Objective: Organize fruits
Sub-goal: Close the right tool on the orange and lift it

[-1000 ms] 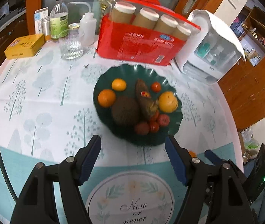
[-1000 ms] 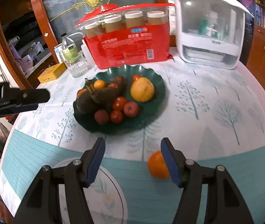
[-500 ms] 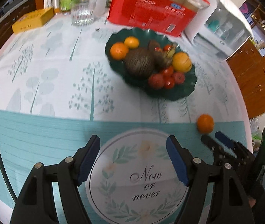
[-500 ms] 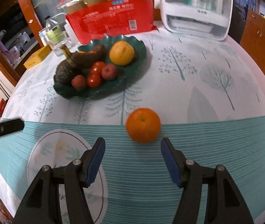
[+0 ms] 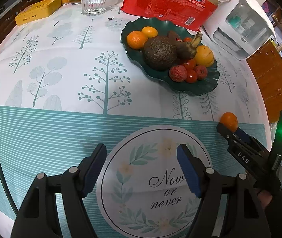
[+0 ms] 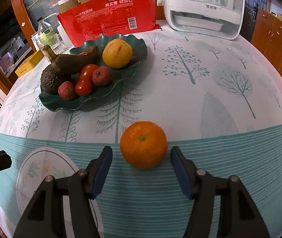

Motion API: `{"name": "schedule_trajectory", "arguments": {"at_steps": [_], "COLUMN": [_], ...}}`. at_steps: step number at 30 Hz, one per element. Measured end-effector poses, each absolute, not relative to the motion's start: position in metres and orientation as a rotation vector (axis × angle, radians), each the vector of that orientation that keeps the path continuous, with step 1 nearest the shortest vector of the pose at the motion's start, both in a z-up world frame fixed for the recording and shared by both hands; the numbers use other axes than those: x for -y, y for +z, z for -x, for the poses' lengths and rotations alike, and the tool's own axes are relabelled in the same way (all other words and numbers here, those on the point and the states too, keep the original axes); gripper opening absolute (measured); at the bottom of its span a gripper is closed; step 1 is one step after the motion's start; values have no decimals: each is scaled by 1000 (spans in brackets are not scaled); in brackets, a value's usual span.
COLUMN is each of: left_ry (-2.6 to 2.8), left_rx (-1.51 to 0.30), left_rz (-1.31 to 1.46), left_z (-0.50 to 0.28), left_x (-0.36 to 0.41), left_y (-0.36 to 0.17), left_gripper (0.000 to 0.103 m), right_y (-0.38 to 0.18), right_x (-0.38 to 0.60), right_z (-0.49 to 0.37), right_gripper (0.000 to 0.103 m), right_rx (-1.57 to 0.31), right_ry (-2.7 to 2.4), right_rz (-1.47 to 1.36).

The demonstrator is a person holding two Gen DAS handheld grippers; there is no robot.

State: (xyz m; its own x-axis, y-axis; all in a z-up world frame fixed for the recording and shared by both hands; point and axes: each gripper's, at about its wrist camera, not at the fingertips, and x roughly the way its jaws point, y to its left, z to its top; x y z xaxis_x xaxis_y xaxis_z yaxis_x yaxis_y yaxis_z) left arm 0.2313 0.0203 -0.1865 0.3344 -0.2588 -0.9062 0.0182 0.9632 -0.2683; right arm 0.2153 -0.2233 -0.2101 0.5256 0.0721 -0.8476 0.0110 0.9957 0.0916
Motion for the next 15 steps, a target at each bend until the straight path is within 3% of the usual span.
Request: {"name": "schedule_trajectory", "arguments": {"at_steps": [6,15], "left_ry": [-191,-205], "left_rx": [-1229,-1228], "left_rz": [223,226], "left_z": [-231,-227], "left_x": [-20,-23], "left_y": [-188,-190], "left_gripper": [72,72], "right_y": [-210,-209], "right_x": [223,225], "right_z": [-218,-219], "right_gripper": [48,46], "right_rx": [-1008,-1012], "right_ry": [35,37], "right_rz": [-70,-79]}}
